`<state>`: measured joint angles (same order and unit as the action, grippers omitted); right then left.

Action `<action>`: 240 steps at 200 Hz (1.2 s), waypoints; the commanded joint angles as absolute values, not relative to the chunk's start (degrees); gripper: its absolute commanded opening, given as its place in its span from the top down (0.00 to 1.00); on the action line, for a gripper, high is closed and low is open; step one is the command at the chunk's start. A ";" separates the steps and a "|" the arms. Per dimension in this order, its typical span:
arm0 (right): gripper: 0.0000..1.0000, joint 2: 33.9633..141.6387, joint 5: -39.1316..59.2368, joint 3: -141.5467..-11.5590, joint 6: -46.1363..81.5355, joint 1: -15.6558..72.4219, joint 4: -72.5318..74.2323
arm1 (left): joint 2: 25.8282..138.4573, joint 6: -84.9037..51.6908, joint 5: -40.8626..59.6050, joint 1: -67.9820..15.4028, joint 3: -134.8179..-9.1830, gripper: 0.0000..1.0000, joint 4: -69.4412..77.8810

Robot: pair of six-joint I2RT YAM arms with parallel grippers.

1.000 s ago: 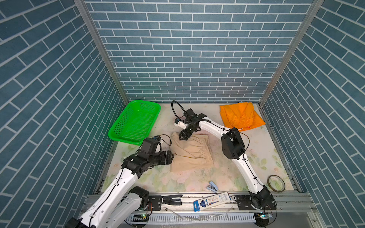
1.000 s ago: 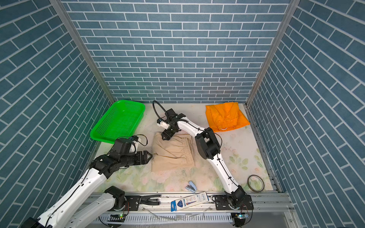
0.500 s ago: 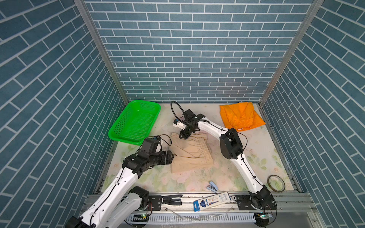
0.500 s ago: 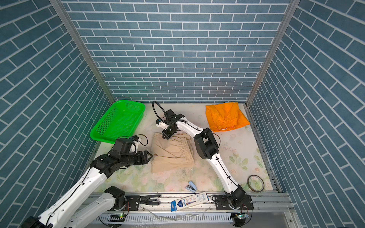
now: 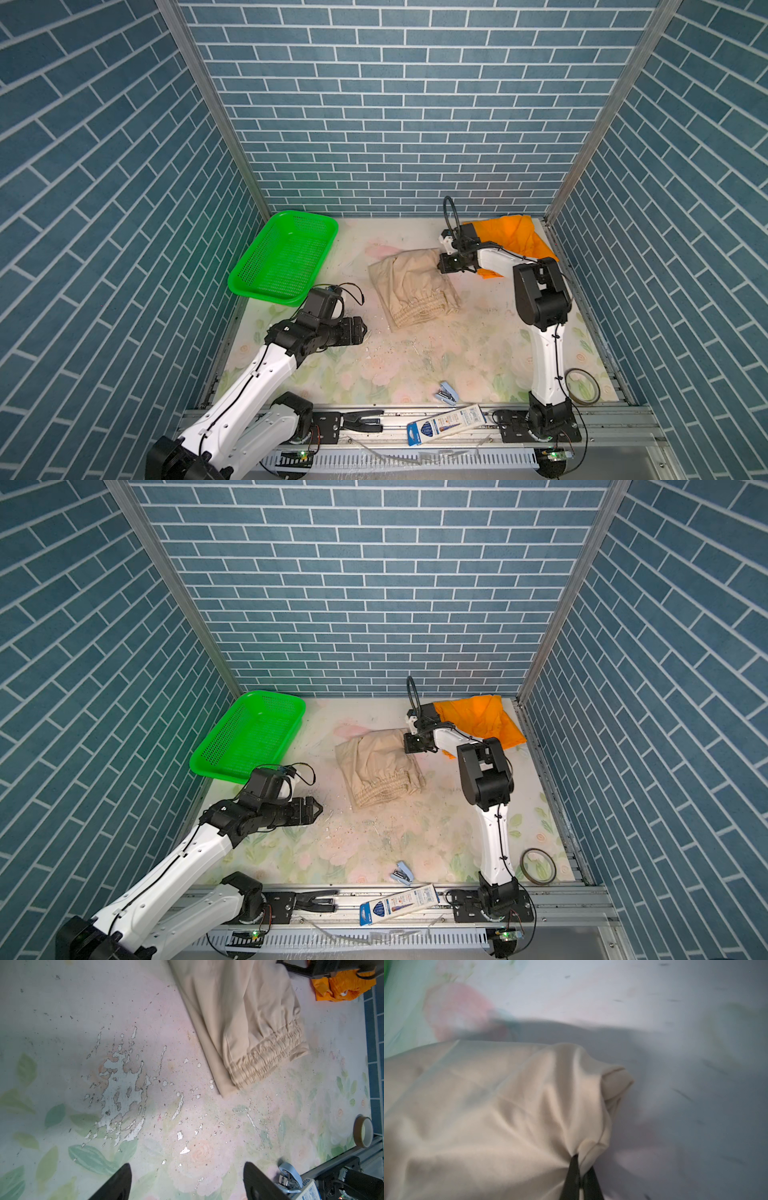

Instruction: Fold and stack the shorts

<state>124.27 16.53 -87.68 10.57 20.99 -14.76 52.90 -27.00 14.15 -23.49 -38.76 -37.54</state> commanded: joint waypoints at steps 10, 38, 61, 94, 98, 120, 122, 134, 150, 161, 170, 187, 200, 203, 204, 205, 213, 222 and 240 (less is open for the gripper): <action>0.94 113.68 9.62 -77.59 14.74 22.25 -8.56 | 55.19 -25.13 13.42 -23.11 -41.34 0.15 -36.30; 0.66 109.97 8.20 -75.60 11.82 21.93 -11.44 | 57.17 -24.72 14.39 -23.11 -42.13 0.15 -34.75; 0.54 106.80 5.38 -77.20 9.54 21.33 -15.80 | 58.11 -24.52 14.83 -23.11 -42.70 0.14 -34.50; 0.45 102.49 -0.69 -80.77 6.83 17.82 -21.76 | 57.92 -24.52 15.01 -23.10 -42.50 0.11 -33.93; 0.43 102.55 -1.41 -81.68 6.34 17.20 -22.99 | 57.93 -24.51 15.07 -23.04 -42.49 0.11 -33.83; 0.34 106.82 -3.45 -89.99 3.25 12.66 -31.29 | 57.94 -24.43 15.53 -23.02 -42.07 0.10 -33.04; 0.33 107.43 -3.50 -90.88 2.90 12.31 -32.12 | 57.99 -24.37 15.62 -23.09 -42.03 0.10 -32.96; 0.32 111.45 -4.54 -96.25 1.42 9.65 -36.31 | 58.13 -24.35 15.71 -23.10 -41.52 0.09 -32.33; 0.29 116.67 -5.76 -102.13 0.02 6.68 -39.46 | 58.57 -24.43 15.73 -23.02 -41.13 0.08 -31.80; 0.28 119.88 -5.91 -105.52 -0.84 5.21 -40.78 | 58.92 -24.22 15.73 -22.99 -41.44 0.08 -31.91; 0.28 122.29 -5.88 -108.11 -1.18 4.24 -41.51 | 59.10 -24.17 15.62 -22.99 -41.57 0.07 -31.73; 0.27 126.98 -4.38 -112.57 -1.57 2.95 -42.49 | 58.96 -24.05 15.73 -23.00 -41.65 0.05 -31.09; 0.27 130.97 -2.12 -116.86 -1.58 2.42 -44.47 | 58.84 -24.08 15.70 -23.01 -41.66 0.01 -30.81; 0.27 131.77 -1.73 -117.87 -1.58 2.38 -44.85 | 58.85 -24.08 15.63 -22.97 -41.66 0.01 -30.77; 0.27 132.07 -1.65 -118.17 -1.63 2.38 -44.97 | 58.82 -24.08 15.64 -22.95 -41.66 0.01 -30.76; 0.27 132.35 -1.53 -118.46 -1.60 2.37 -45.16 | 58.77 -24.08 15.64 -22.95 -41.66 0.00 -30.72; 0.27 134.62 -0.60 -120.96 -1.52 2.37 -46.46 | 58.71 -24.17 15.39 -22.99 -41.66 0.00 -30.74; 0.27 136.77 0.06 -123.29 -1.45 2.37 -47.70 | 58.67 -24.17 15.10 -22.99 -41.74 0.00 -30.97; 0.27 139.86 1.00 -126.23 -0.73 2.37 -49.10 | 58.59 -24.18 14.17 -22.91 -42.23 0.00 -31.80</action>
